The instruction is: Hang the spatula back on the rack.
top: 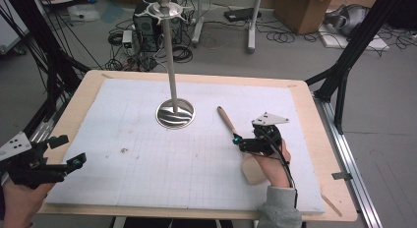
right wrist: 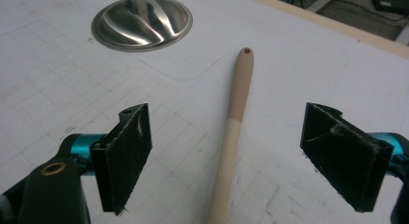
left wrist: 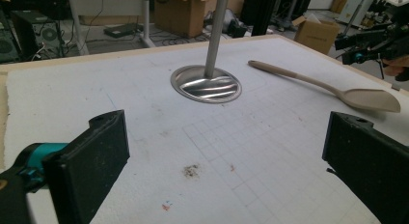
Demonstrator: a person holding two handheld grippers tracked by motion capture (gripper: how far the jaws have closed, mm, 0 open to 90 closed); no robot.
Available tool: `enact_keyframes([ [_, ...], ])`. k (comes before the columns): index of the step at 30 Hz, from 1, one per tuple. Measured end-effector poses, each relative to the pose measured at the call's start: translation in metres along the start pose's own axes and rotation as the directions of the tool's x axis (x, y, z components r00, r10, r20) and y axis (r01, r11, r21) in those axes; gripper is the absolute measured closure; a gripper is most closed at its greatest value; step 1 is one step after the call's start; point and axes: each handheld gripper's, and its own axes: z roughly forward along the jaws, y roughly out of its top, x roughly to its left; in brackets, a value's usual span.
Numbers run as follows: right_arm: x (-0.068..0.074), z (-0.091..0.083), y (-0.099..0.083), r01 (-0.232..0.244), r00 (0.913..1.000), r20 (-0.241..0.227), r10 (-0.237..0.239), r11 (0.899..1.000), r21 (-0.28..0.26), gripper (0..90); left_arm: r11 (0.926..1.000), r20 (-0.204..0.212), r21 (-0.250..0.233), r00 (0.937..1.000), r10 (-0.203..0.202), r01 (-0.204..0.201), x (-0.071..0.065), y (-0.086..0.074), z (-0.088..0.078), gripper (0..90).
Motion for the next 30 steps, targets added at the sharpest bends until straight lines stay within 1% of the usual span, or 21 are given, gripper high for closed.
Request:
enact_keyframes([
  [4, -0.002, 0.004, -0.002, -0.016, 0.9999, 0.006, 0.016, 1.0, 0.019, 17.9, 1.0, -0.002, 0.003, 1.0, 0.0, 0.0, 0.001, 0.0, 0.0, 3.1],
  [5, -0.002, 0.006, -0.003, -0.021, 0.9998, 0.006, 0.02, 0.999, 0.037, 18.5, 1.0, -0.004, 0.005, 1.0, -0.001, 0.001, 0.001, -0.001, 0.0, 3.0],
  [6, -0.003, 0.007, -0.003, -0.026, 0.9997, 0.003, 0.026, 0.999, 0.042, 19.2, 1.0, -0.004, 0.005, 1.0, -0.003, 0.003, 0.001, -0.001, 0.0, 3.1],
  [7, -0.003, 0.007, -0.003, -0.026, 0.9997, 0.003, 0.026, 0.999, 0.042, 19.2, 1.0, -0.006, 0.006, 1.0, -0.005, 0.005, 0.001, -0.001, 0.001, 3.1],
  [9, -0.003, 0.008, -0.004, -0.027, 0.9996, -0.001, 0.027, 0.999, 0.044, 22.9, 1.0, -0.009, 0.008, 0.9999, -0.005, 0.005, 0.002, -0.001, 0.001, 3.0],
  [11, -0.004, 0.01, -0.005, -0.04, 0.9992, 0.002, 0.04, 0.998, 0.053, 24.9, 0.9999, -0.01, 0.009, 0.9999, -0.004, 0.004, 0.002, -0.002, 0.001, 3.1],
  [14, -0.004, 0.012, -0.007, -0.049, 0.9988, 0.009, 0.049, 0.997, 0.053, 25.1, 0.9999, -0.011, 0.009, 0.9999, -0.004, 0.004, 0.001, -0.002, 0.001, 3.1],
  [17, -0.004, 0.014, -0.007, -0.047, 0.9988, 0.019, 0.046, 0.998, 0.046, 25.7, 0.9999, -0.011, 0.012, 0.9999, -0.003, 0.003, 0.001, -0.002, 0.002, 3.1],
  [18, -0.003, 0.016, -0.007, -0.05, 0.9984, 0.028, 0.049, 0.997, 0.052, 26.6, 0.9999, -0.012, 0.012, 0.9999, -0.006, 0.006, 0.001, -0.002, 0.002, 3.1],
  [22, -0.002, 0.018, -0.008, -0.046, 0.9986, 0.029, 0.044, 0.997, 0.062, 30.2, 0.9998, -0.015, 0.016, 0.9999, -0.008, 0.008, 0.003, -0.003, 0.002, 3.1],
  [24, -0.002, 0.023, -0.01, -0.043, 0.9988, 0.026, 0.041, 0.996, 0.084, 32.7, 0.9998, -0.015, 0.019, 0.9999, -0.006, 0.007, 0.003, -0.003, 0.003, 3.1],
  [25, -0.002, 0.023, -0.01, -0.043, 0.9988, 0.026, 0.041, 0.996, 0.084, 32.7, 0.9998, -0.015, 0.018, 0.9999, -0.006, 0.007, 0.003, -0.003, 0.003, 3.1],
  [26, -0.002, 0.024, -0.01, -0.031, 0.9992, 0.028, 0.029, 0.995, 0.092, 33.6, 0.9998, -0.016, 0.018, 0.9999, -0.007, 0.007, 0.003, -0.003, 0.003, 3.0],
  [27, -0.001, 0.027, -0.011, -0.025, 0.999, 0.039, 0.02, 0.992, 0.122, 34.4, 0.9998, -0.015, 0.018, 0.9999, -0.007, 0.007, 0.003, -0.003, 0.002, 3.1],
  [28, -0.001, 0.027, -0.011, -0.025, 0.999, 0.039, 0.02, 0.992, 0.122, 34.4, 0.9998, -0.016, 0.018, 0.9998, -0.007, 0.007, 0.003, -0.003, 0.002, 3.1],
  [29, -0.001, 0.03, -0.012, -0.03, 0.9989, 0.039, 0.024, 0.99, 0.14, 34.8, 0.9998, -0.016, 0.018, 0.9998, -0.006, 0.007, 0.003, -0.003, 0.002, 3.0],
  [30, -0.001, 0.03, -0.012, -0.03, 0.9989, 0.039, 0.024, 0.99, 0.14, 34.8, 0.9998, -0.017, 0.017, 0.9998, -0.007, 0.008, 0.002, -0.003, 0.002, 3.0],
])
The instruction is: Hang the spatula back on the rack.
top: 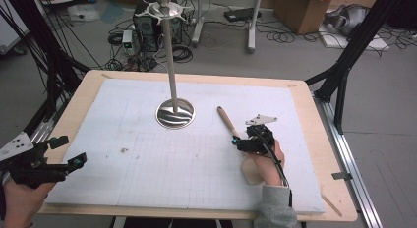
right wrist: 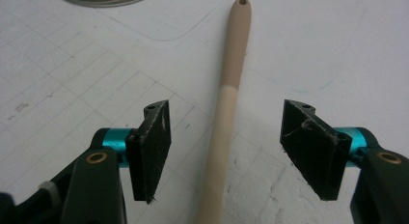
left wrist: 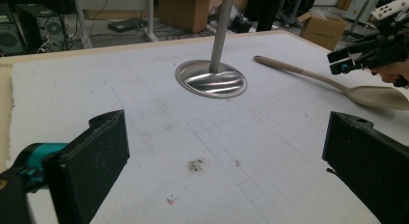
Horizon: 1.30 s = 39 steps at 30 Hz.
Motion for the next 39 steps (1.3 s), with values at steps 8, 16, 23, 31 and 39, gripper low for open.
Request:
enact_keyframes([
  [8, -0.002, 0.005, -0.001, -0.016, 0.9999, -0.004, 0.016, 1.0, 0.021, 39.5, 1.0, 0.001, 0.004, 1.0, 0.0, 0.0, 0.001, 0.0, 0.001, 3.1],
  [16, -0.003, 0.013, -0.003, -0.016, 0.9999, -0.002, 0.016, 0.997, 0.078, 41.7, 1.0, -0.001, 0.006, 1.0, -0.001, 0.001, 0.001, -0.001, 0.001, 3.1],
  [23, -0.001, 0.016, -0.004, -0.009, 1.0, -0.002, 0.009, 0.994, 0.107, 44.7, 1.0, 0.0, 0.009, 1.0, 0.001, -0.001, 0.001, -0.002, 0.002, 3.1],
  [31, -0.002, 0.022, -0.005, -0.008, 1.0, -0.004, 0.008, 0.991, 0.135, 46.5, 1.0, -0.002, 0.01, 1.0, -0.001, 0.001, 0.001, -0.002, 0.002, 3.1],
  [39, -0.003, 0.025, -0.006, -0.018, 0.9998, -0.007, 0.02, 0.987, 0.16, 48.5, 0.9999, -0.001, 0.014, 1.0, -0.002, 0.002, 0.001, -0.002, 0.003, 3.0],
])
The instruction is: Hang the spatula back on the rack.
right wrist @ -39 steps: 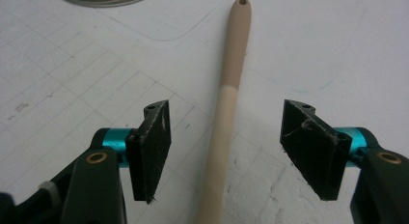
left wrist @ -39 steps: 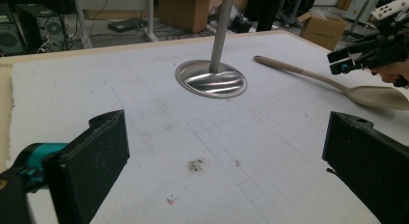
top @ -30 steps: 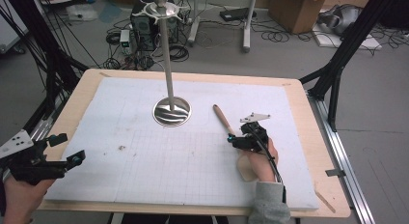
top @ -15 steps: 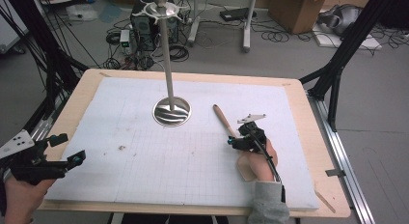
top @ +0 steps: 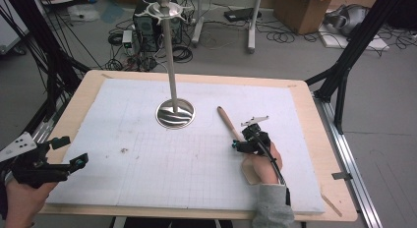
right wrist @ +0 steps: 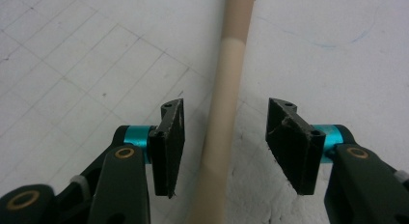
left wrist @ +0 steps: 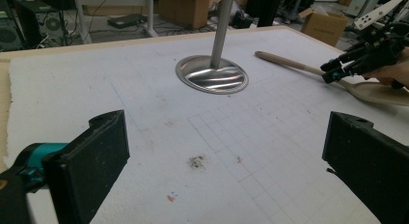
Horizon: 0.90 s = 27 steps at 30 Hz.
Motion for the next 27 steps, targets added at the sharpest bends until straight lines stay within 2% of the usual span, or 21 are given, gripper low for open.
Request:
enact_keyframes([
  [6, 0.0002, 0.0031, -0.0002, 0.001, 1.0, -0.002, -0.001, 1.0, 0.007, 49.8, 1.0, -0.004, -0.002, 1.0, -0.001, 0.001, 0.0008, -0.0001, -0.001, 3.0],
  [11, -0.0008, 0.0036, -0.0004, -0.02, 0.9998, -0.004, 0.02, 1.0, 0.008, 53.2, 1.0, -0.003, 0.0, 1.0, 0.0, 0.0, 0.001, -0.0004, -0.0008, 3.0],
  [15, -0.0004, 0.0038, -0.0001, -0.011, 0.9999, -0.005, 0.011, 1.0, 0.009, 55.3, 1.0, -0.001, 0.002, 1.0, -0.001, 0.001, 0.0015, -0.0008, -0.0004, 3.1],
  [22, 0.0011, 0.0038, 0.0001, -0.012, 0.9994, -0.032, 0.012, 1.0, 0.008, 66.1, 1.0, -0.003, 0.004, 1.0, -0.005, 0.005, 0.002, -0.0017, 0.0002, 3.1],
  [27, 0.0005, 0.0033, -0.0004, -0.015, 0.9992, -0.036, 0.015, 1.0, 0.007, 69.9, 1.0, -0.003, 0.003, 1.0, -0.008, 0.008, 0.0022, -0.002, 0.0003, 3.1],
])
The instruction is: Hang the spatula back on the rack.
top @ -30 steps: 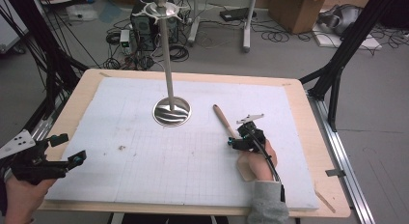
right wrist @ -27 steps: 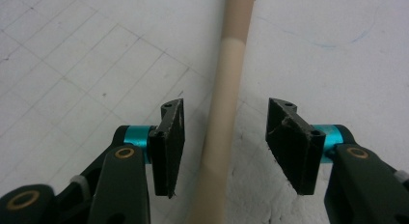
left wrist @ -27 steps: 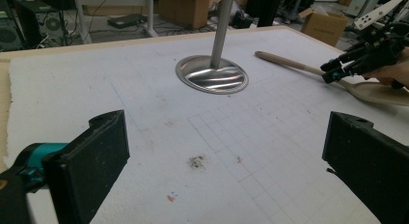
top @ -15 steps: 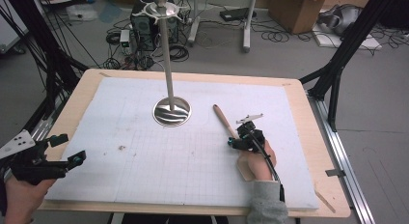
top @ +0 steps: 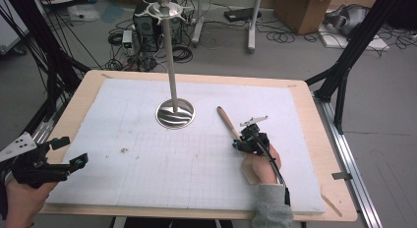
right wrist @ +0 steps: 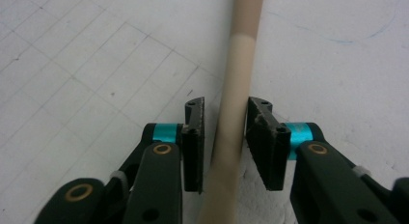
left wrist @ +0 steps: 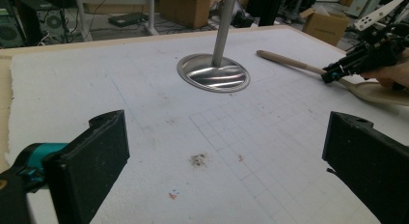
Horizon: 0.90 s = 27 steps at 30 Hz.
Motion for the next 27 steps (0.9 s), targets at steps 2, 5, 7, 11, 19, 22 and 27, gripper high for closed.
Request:
enact_keyframes([
  [2, 0.0002, -0.0005, -0.0001, -0.002, 1.0, -0.001, 0.002, 1.0, 0.003, 72.9, 1.0, 0.0, 0.002, 1.0, 0.001, -0.001, 0.0005, -0.0002, -0.0002, 3.1],
  [5, 0.0008, -0.0004, -0.0001, -0.002, 1.0, 0.003, 0.002, 1.0, 0.002, 73.8, 1.0, -0.002, 0.003, 1.0, -0.001, 0.001, 0.0011, -0.0005, -0.0003, 3.1],
  [7, 0.0011, -0.0006, 0.0, -0.008, 1.0, 0.001, 0.008, 1.0, 0.004, 74.3, 1.0, -0.002, 0.002, 1.0, -0.001, 0.001, 0.0012, -0.0005, -0.0004, 3.0],
  [11, 0.0014, -0.0007, 0.0, -0.021, 0.9998, -0.006, 0.021, 1.0, 0.004, 75.7, 1.0, 0.0, 0.003, 1.0, 0.001, -0.001, 0.0011, -0.0004, -0.0006, 3.1],
  [19, 0.003, -0.0012, 0.0008, -0.012, 0.9999, -0.006, 0.013, 1.0, 0.008, 78.2, 1.0, -0.001, 0.002, 1.0, 0.0, 0.0, 0.001, -0.0004, -0.0005, 3.1],
  [22, 0.0035, -0.0016, 0.0008, -0.009, 1.0, -0.004, 0.009, 1.0, 0.012, 78.2, 1.0, 0.0, 0.004, 1.0, 0.001, -0.001, 0.0011, -0.0003, -0.0007, 3.1],
  [27, 0.0036, -0.0024, 0.0009, -0.003, 1.0, -0.005, 0.003, 1.0, 0.008, 78.2, 1.0, 0.0, 0.003, 1.0, 0.001, -0.001, 0.0012, -0.0004, -0.0008, 3.0],
])
